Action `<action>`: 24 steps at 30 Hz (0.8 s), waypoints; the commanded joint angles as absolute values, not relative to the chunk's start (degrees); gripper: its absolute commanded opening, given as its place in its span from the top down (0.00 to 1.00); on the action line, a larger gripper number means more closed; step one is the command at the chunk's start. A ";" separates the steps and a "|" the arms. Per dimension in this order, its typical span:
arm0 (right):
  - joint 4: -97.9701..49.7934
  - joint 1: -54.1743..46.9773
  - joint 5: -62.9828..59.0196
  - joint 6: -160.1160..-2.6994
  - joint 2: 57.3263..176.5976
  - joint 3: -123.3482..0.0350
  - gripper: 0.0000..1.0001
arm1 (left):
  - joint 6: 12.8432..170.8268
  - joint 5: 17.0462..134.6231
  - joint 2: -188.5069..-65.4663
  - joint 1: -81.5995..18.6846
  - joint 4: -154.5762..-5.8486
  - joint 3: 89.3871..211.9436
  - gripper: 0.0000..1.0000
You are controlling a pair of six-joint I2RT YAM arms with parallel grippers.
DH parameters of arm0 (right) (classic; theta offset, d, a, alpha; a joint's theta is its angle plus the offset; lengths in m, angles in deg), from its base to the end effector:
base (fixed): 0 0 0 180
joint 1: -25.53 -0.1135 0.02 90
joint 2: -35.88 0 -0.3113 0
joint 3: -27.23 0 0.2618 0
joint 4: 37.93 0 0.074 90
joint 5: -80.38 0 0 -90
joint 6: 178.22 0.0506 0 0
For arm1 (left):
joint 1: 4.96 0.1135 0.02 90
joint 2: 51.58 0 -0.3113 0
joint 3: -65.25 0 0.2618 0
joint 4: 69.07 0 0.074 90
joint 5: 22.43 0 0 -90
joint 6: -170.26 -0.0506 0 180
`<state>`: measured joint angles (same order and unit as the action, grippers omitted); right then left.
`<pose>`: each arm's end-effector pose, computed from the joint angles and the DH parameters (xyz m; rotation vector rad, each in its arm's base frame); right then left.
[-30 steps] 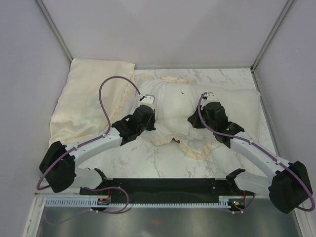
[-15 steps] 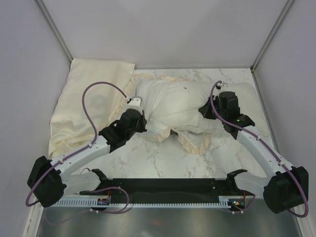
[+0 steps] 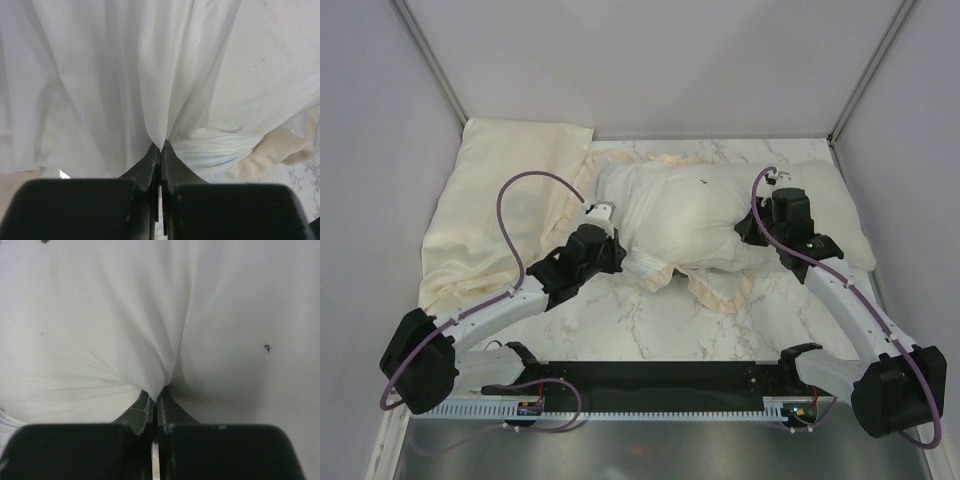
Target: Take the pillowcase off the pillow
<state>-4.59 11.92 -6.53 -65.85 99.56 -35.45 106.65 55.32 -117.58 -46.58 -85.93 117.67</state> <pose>0.2390 0.0607 0.3177 0.1367 2.1951 0.4150 0.1972 -0.1609 0.2739 0.1521 2.1217 -0.4906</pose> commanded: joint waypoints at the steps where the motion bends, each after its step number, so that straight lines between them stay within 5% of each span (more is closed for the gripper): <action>1: -5.08 15.51 -20.86 -67.92 99.07 -31.47 1.00 | 103.11 55.44 -122.06 -48.28 -83.48 115.94 0.98; 19: -10.80 19.29 -14.38 -70.21 117.36 -47.28 0.99 | 110.40 58.44 -137.71 -66.22 -71.24 119.98 0.98; 21: -10.36 19.20 -11.14 -69.94 113.15 -45.28 0.83 | 109.88 56.51 -137.36 -66.22 -72.55 120.59 0.98; 22: -10.01 19.29 -9.81 -69.42 111.22 -44.13 0.58 | 109.61 56.06 -137.10 -66.22 -73.00 121.29 0.98; 24: -9.83 18.85 -6.39 -68.19 104.98 -40.53 0.31 | 108.82 56.14 -136.92 -66.22 -73.35 121.91 0.98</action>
